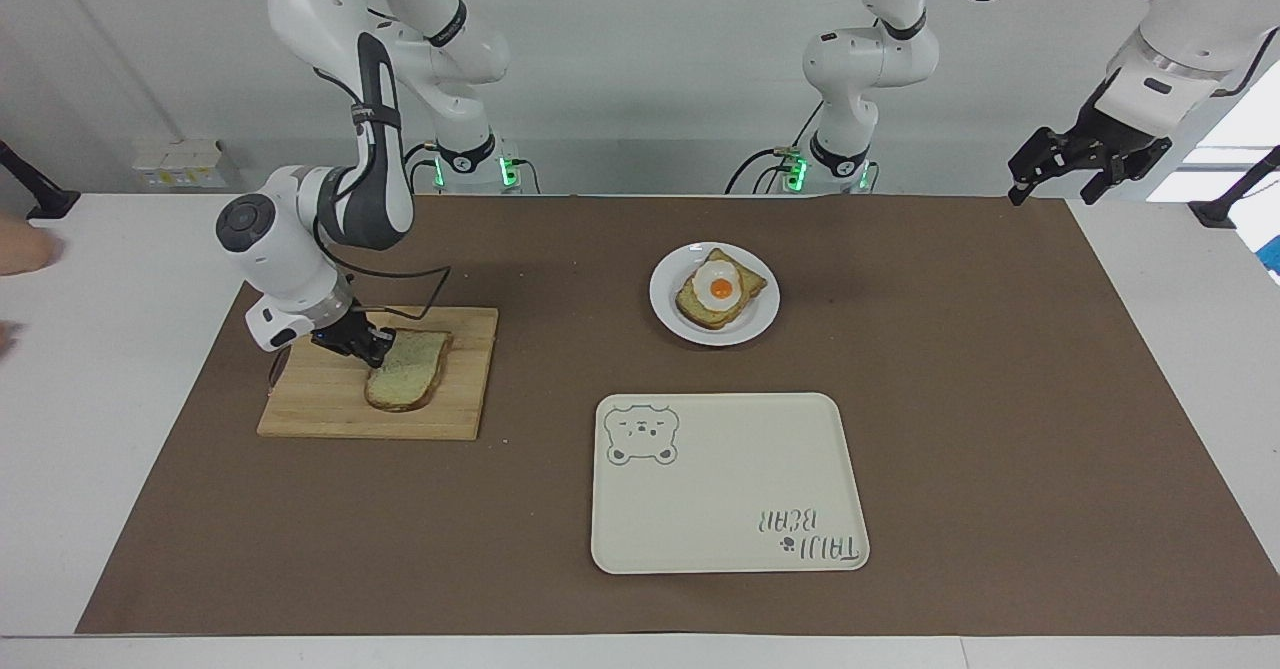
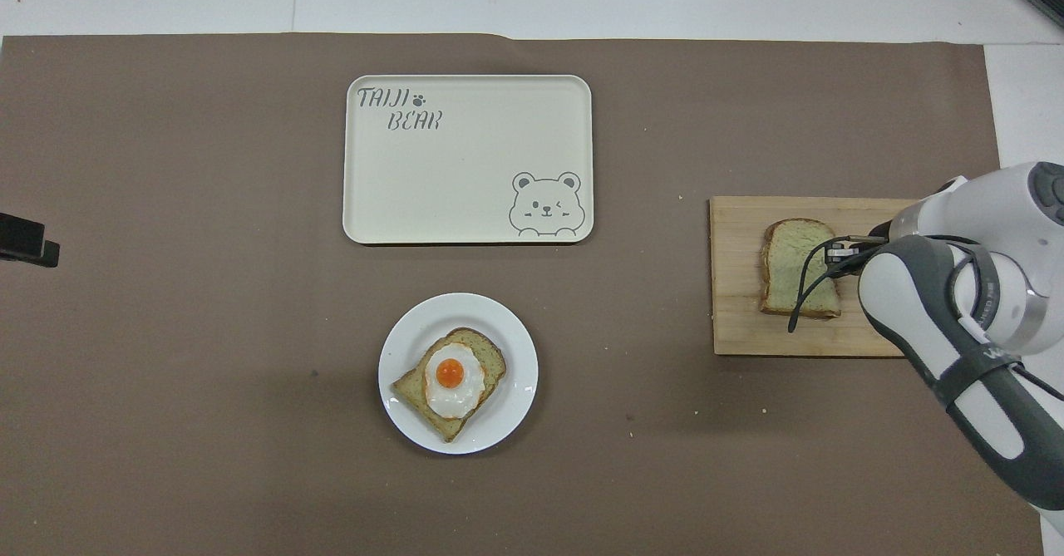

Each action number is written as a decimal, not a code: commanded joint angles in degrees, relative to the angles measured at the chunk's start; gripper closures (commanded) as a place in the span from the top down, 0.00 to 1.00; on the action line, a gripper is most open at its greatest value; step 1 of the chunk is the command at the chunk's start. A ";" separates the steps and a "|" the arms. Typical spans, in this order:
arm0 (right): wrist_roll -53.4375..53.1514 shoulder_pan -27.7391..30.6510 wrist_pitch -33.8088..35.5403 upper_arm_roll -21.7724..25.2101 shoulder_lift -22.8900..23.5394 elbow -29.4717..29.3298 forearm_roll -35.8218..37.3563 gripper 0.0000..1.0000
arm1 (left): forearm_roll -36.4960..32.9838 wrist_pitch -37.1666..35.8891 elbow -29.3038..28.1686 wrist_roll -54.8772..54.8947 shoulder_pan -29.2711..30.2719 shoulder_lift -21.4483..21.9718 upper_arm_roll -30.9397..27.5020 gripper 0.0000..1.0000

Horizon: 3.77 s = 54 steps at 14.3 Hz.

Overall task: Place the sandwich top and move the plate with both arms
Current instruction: 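Close the right gripper on the bread slice edge and lift it, then carry the bread slice with the right gripper onto the egg toast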

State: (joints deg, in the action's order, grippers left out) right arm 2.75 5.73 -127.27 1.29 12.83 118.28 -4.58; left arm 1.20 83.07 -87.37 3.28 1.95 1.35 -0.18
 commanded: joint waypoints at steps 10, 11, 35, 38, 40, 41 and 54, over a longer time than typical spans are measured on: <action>2.17 0.33 22.05 -0.86 -7.55 -12.72 -7.27 0.00 | -0.41 -0.10 -1.58 -0.46 0.68 1.46 0.45 1.00; 2.34 0.42 22.68 -0.94 -8.34 -12.73 -8.77 0.00 | -0.41 -0.10 -1.58 -0.46 0.68 1.46 0.45 1.00; -16.09 -30.24 14.80 -1.65 -9.22 -10.28 -28.72 0.00 | -0.41 -0.10 -1.58 -0.46 0.68 1.46 0.45 1.00; -16.73 -33.49 11.62 -1.73 -8.79 -8.60 -31.72 0.00 | -0.41 -0.11 -1.58 -0.46 0.68 1.46 0.45 1.00; -17.51 -36.74 6.71 -1.73 -7.47 -7.29 -32.16 0.00 | -0.41 -0.10 -1.58 -0.46 0.68 1.46 0.45 1.00; -18.48 -37.89 4.77 -1.73 -6.94 -6.84 -32.77 0.00 | -0.41 -0.10 -1.58 -0.46 0.68 1.46 0.45 1.00; -19.28 -46.87 -7.47 -1.65 -1.05 -3.23 -34.53 0.00 | -0.41 -0.10 -1.58 -0.46 0.68 1.46 0.45 1.00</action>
State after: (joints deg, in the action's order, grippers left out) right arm -16.78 -40.77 -133.27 -0.56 10.77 114.90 -37.31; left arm 1.20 83.07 -87.37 3.27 1.95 1.35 -0.18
